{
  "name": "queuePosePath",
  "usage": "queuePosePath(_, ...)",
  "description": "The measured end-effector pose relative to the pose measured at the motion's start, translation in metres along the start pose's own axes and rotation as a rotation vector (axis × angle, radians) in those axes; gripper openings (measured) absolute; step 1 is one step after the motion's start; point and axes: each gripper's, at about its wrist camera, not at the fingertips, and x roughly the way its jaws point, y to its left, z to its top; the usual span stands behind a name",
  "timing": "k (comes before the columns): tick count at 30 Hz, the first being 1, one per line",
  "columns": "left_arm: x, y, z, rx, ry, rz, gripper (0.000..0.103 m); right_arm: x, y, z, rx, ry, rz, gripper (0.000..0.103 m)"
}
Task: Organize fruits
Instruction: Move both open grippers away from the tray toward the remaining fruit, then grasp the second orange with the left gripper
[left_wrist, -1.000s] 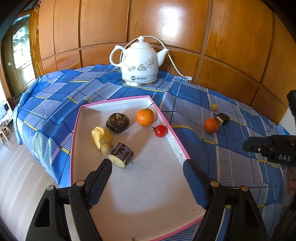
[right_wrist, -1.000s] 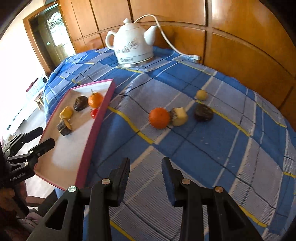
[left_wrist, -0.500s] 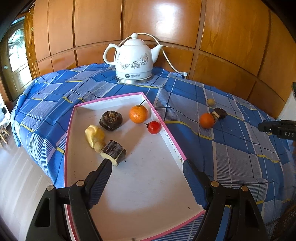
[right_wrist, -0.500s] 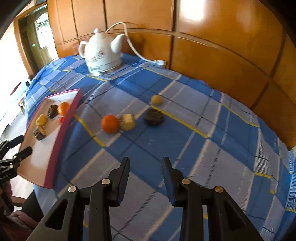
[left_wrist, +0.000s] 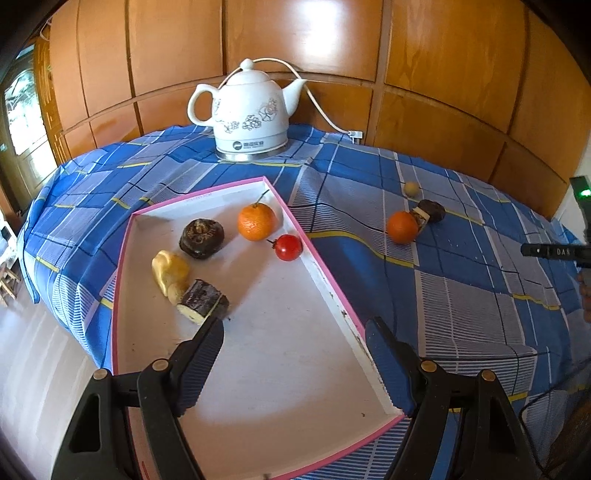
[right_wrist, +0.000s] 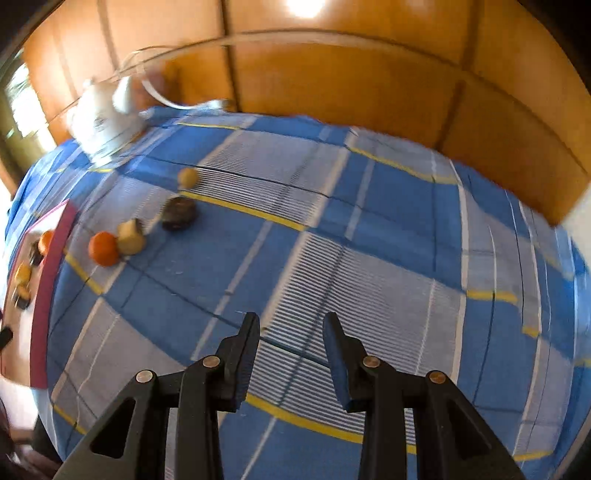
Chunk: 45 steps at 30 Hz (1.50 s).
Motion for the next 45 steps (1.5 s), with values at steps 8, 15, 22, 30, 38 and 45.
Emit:
queuePosePath(8,0.006,-0.015,0.006,0.034,0.016,-0.008,0.079,-0.001,-0.012,0.003,0.076,0.0,0.019,0.036)
queuePosePath(15,0.018,-0.035,0.012,0.075,0.044,-0.046,0.079,-0.003,-0.008,0.005,0.068,-0.007,0.024,0.036)
queuePosePath(22,0.028,-0.062,0.034,0.107,0.056,-0.128,0.076,-0.004,-0.006,0.006,0.062,-0.004,0.033,0.036)
queuePosePath(30,0.061,-0.09,0.061,0.109,0.093,-0.169,0.075,-0.007,-0.001,0.008,0.056,-0.012,0.052,0.036)
queuePosePath(38,0.102,-0.107,0.081,0.164,0.142,-0.186,0.06,-0.011,0.003,0.009,0.048,-0.024,0.064,0.036)
queuePosePath(45,0.142,-0.114,0.094,0.169,0.196,-0.215,0.06,-0.011,0.004,0.01,0.044,-0.025,0.069,0.036)
